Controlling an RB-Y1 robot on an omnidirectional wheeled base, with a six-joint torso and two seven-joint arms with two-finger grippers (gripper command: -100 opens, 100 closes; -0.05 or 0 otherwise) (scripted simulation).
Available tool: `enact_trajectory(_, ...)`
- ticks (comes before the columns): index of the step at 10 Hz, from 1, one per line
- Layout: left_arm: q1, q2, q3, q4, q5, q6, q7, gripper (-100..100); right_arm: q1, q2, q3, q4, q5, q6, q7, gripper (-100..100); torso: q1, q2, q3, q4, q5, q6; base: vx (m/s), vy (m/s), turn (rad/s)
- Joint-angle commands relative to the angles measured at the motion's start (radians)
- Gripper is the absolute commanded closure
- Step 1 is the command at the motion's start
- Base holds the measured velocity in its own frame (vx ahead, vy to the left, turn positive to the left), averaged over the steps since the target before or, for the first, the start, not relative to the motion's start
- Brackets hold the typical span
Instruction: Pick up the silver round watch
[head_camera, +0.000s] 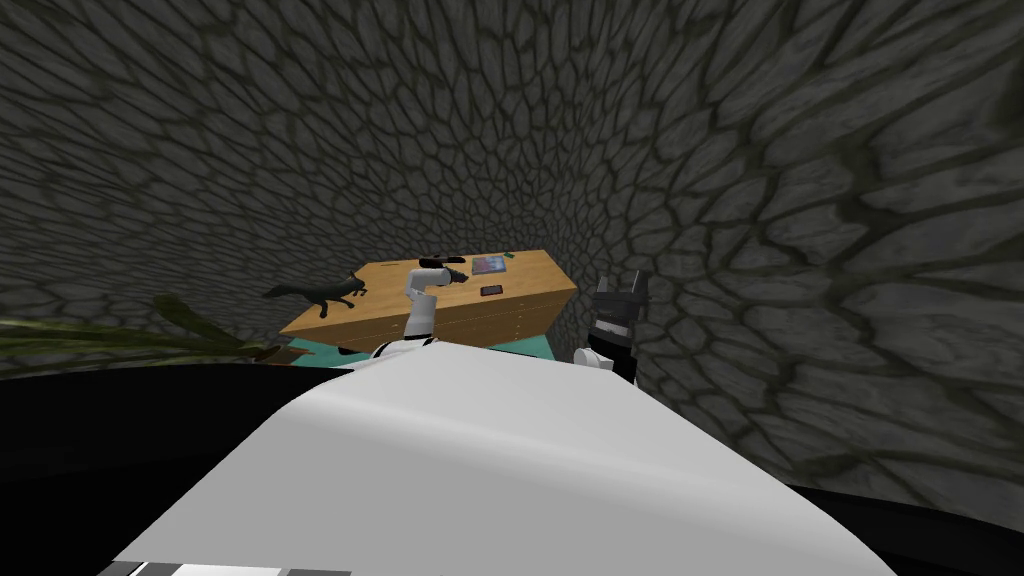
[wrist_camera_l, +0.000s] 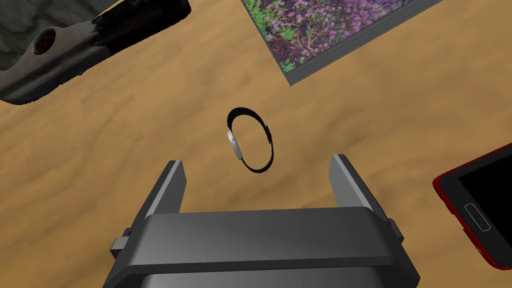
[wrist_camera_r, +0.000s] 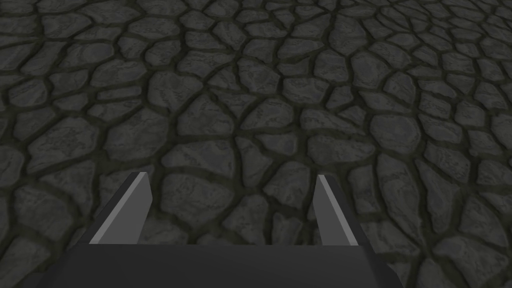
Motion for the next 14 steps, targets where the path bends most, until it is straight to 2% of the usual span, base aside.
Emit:
enact_trajectory(1,-0.016,-0.001,0.023,0.032,-0.007,0.05,0.047,-100,0.0,0.0,0.0,0.0,0.0,0.0,0.0,0,0.0,0.0,0.0,0.0,0.0,0.0,0.091,0.013,-0.007)
enact_trajectory(2,-0.016,-0.001,0.023,0.032,-0.007,0.055,0.047,-100,0.0,0.0,0.0,0.0,0.0,0.0,0.0,0,0.001,-0.002,-0.001,0.0,0.0,0.0,0.07,0.006,-0.004)
enact_trajectory(5,-0.029,-0.003,0.059,0.07,-0.017,0.125,0.111,-100,0.0,0.0,0.0,0.0,0.0,0.0,0.0,0,0.0,0.0,0.0,0.0,0.0,0.0,0.067,-0.005,-0.004)
enact_trajectory(8,-0.037,-0.002,0.086,0.097,-0.026,0.174,0.158,-100,0.0,0.0,0.0,0.0,0.0,0.0,0.0,0,0.0,0.0,0.0,0.0,0.0,0.0,0.066,-0.005,-0.003)
enact_trajectory(9,-0.036,0.0,0.082,0.093,-0.021,0.161,0.144,-100,0.0,0.0,0.0,0.0,0.0,0.0,0.0,0,0.0,0.0,0.0,0.0,0.0,0.0,0.031,-0.002,0.0)
enact_trajectory(10,-0.037,0.0,0.083,0.094,-0.022,0.166,0.148,0,0.0,0.0,0.0,0.0,0.0,0.0,0.0,0,0.0,0.002,0.001,0.0,0.0,0.0,0.006,0.0,0.0)
enact_trajectory(11,-0.05,0.006,0.091,0.132,-0.023,0.143,0.142,-100,0.0,0.0,0.0,0.0,0.0,0.0,0.0,0,0.0,0.003,0.002,0.001,0.0,0.0,-0.006,-0.004,-0.055)
enact_trajectory(14,-0.07,0.016,0.105,0.189,-0.025,0.11,0.134,-100,0.0,0.0,0.0,0.0,0.0,0.0,0.0,0,0.0,0.005,0.003,0.001,0.0,0.0,-0.018,-0.003,-0.042)
